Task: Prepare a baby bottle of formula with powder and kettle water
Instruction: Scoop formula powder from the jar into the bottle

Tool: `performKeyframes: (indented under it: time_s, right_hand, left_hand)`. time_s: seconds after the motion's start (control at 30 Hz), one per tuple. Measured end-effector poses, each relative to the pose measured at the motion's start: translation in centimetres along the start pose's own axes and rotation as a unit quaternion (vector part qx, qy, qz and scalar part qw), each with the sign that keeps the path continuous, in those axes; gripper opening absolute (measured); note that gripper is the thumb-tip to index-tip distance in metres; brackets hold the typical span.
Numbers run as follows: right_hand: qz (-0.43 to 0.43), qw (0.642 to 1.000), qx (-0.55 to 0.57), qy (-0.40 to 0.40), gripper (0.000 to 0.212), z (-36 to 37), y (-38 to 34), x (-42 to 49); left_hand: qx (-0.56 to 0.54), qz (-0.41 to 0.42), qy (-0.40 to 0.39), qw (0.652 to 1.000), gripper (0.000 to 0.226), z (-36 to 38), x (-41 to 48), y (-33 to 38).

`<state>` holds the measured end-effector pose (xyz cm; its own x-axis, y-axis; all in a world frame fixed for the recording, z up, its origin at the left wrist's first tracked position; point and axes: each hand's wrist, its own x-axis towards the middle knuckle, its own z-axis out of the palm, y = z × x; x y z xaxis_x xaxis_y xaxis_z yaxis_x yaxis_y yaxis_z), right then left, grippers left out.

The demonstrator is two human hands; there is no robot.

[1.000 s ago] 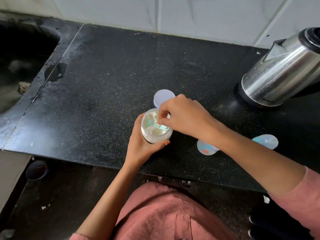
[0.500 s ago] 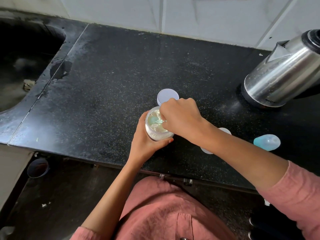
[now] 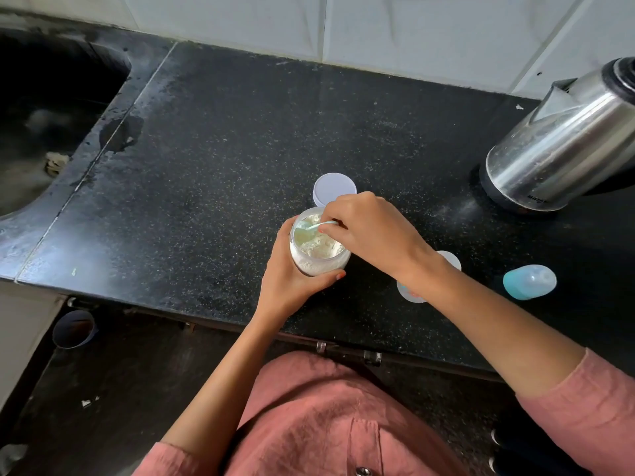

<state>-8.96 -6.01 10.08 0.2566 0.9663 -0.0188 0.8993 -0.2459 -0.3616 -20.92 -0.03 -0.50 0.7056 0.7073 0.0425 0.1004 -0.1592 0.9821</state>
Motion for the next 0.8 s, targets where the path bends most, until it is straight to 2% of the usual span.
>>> performKeyframes:
  time_s: [0.1, 0.27, 0.43, 0.8]
  right_hand:
    - [0.026, 0.998, 0.055, 0.019, 0.019, -0.3, 0.2, -0.4]
    - [0.026, 0.996, 0.065, 0.047, 0.019, -0.6, -0.3, -1.0]
    - [0.035, 0.998, 0.043, 0.028, 0.023, -0.3, -1.0, -1.2]
    - [0.071, 0.990, 0.119, 0.035, 0.023, 1.0, -1.5, -1.2]
  left_hand:
    - [-0.004, -0.005, -0.002, 1.000, 0.076, 0.0, 0.0, 0.0]
    - [0.003, -0.015, 0.003, 1.000, 0.078, 0.0, 0.0, -0.1]
    - [0.002, -0.014, 0.004, 1.000, 0.079, 0.0, -0.1, -0.3]
    - [0.015, -0.029, 0.011, 0.999, 0.079, 0.1, -0.1, -0.1]
